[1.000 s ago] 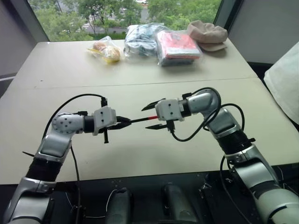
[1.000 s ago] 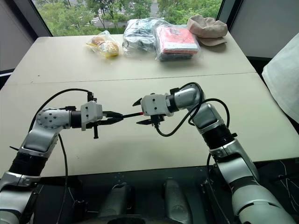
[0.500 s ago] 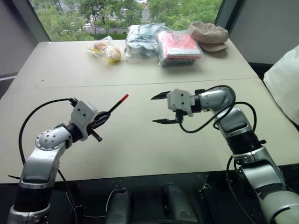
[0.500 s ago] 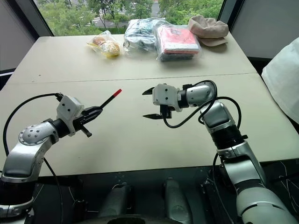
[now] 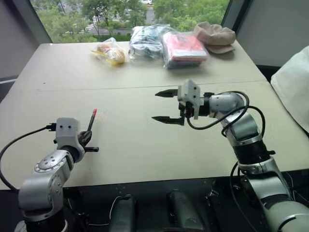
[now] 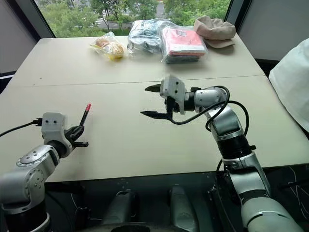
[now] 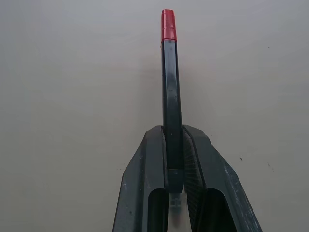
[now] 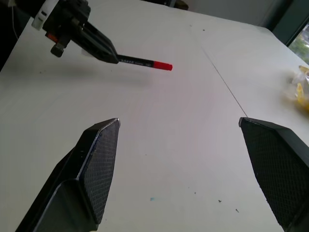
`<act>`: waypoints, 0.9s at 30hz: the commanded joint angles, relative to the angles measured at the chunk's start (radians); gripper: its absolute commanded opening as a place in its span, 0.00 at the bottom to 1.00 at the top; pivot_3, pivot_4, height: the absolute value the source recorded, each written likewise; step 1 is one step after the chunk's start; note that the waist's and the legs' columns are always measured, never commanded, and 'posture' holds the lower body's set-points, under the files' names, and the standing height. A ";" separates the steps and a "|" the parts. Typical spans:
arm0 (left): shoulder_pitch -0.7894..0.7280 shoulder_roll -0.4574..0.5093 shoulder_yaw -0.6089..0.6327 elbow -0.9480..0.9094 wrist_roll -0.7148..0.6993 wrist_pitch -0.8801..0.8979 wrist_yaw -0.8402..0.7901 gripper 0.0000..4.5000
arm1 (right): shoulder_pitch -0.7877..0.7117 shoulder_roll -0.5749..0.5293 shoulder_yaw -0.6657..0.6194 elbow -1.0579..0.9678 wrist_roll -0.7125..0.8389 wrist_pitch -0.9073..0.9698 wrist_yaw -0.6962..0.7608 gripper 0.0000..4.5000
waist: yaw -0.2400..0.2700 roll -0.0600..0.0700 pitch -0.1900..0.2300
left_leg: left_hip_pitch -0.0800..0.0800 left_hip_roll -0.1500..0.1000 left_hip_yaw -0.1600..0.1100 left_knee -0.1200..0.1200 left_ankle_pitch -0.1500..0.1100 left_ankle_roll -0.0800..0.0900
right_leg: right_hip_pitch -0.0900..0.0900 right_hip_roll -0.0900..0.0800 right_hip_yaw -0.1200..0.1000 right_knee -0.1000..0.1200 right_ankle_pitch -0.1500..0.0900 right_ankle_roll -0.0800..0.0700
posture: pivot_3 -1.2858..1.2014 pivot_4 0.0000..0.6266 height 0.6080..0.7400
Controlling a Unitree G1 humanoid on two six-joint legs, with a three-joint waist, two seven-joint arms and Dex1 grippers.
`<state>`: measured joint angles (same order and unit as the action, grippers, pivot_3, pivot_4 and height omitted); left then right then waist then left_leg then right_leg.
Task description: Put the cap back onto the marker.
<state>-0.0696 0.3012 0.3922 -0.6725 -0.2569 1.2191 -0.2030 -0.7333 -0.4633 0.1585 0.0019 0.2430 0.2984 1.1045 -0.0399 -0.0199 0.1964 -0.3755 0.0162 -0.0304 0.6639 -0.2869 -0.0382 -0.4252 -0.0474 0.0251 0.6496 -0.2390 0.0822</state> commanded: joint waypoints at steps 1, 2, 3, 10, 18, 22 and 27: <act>0.011 0.002 0.036 -0.009 0.000 0.012 0.020 0.00 | -0.051 -0.028 -0.085 -0.102 0.135 0.128 0.007 0.90 | 0.001 0.000 0.000 | 0.000 0.000 0.000 0.000 0.000 0.000 | 0.000 0.000 0.000 0.000 0.000 0.000 | 0.52 0.24 1.00; 0.018 0.007 0.034 -0.006 0.001 0.009 0.020 0.00 | -0.051 -0.040 -0.093 -0.120 0.155 0.156 0.008 0.90 | 0.002 0.000 0.000 | 0.000 0.000 0.000 0.000 0.000 0.000 | 0.000 0.000 0.000 0.000 0.000 0.000 | 0.52 0.24 1.00; 0.023 0.010 0.032 -0.005 0.002 0.006 0.019 0.00 | -0.049 -0.051 -0.100 -0.136 0.171 0.179 0.008 0.90 | 0.003 0.000 0.000 | 0.000 0.000 0.000 0.000 0.000 0.000 | 0.000 0.000 0.000 -0.001 0.000 0.000 | 0.52 0.24 1.00; 0.035 0.009 0.014 0.012 -0.003 -0.015 0.018 0.00 | -0.034 -0.087 -0.125 -0.200 0.224 0.262 -0.031 0.90 | 0.003 0.000 0.000 | 0.000 0.000 0.000 0.000 0.000 0.000 | 0.000 0.000 0.000 -0.001 0.000 0.000 | 0.52 0.24 1.00; 0.020 0.001 0.019 0.004 -0.021 -0.040 0.016 0.74 | -0.021 -0.108 -0.122 -0.223 0.240 0.284 -0.053 0.92 | 0.003 0.000 0.000 | 0.000 0.000 0.000 0.000 0.000 0.000 | 0.000 0.000 0.000 -0.001 0.000 0.000 | 0.52 0.24 1.00; 0.029 -0.033 0.028 -0.084 -0.042 -0.036 0.033 0.98 | -0.029 -0.126 -0.115 -0.212 0.245 0.285 -0.034 0.92 | 0.003 0.000 0.000 | 0.000 0.000 0.001 0.000 0.000 0.000 | 0.000 0.000 0.000 -0.002 0.000 0.000 | 0.52 0.24 1.00; 0.079 -0.075 0.013 -0.231 -0.052 -0.002 0.063 0.98 | -0.048 -0.132 -0.101 -0.177 0.238 0.267 -0.013 0.92 | 0.001 0.000 0.000 | -0.001 0.000 0.001 0.000 0.000 0.000 | 0.000 0.000 0.000 -0.002 0.000 0.000 | 0.52 0.24 1.00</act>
<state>0.0016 0.2311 0.4034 -0.8244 -0.2977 1.2033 -0.1555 -0.7533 -0.5890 0.0667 -0.1683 0.4738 0.5828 1.0824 -0.0393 -0.0200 0.1963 -0.3760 0.0162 -0.0297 0.6637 -0.2869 -0.0382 -0.4249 -0.0478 0.0254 0.6476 -0.2392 0.0820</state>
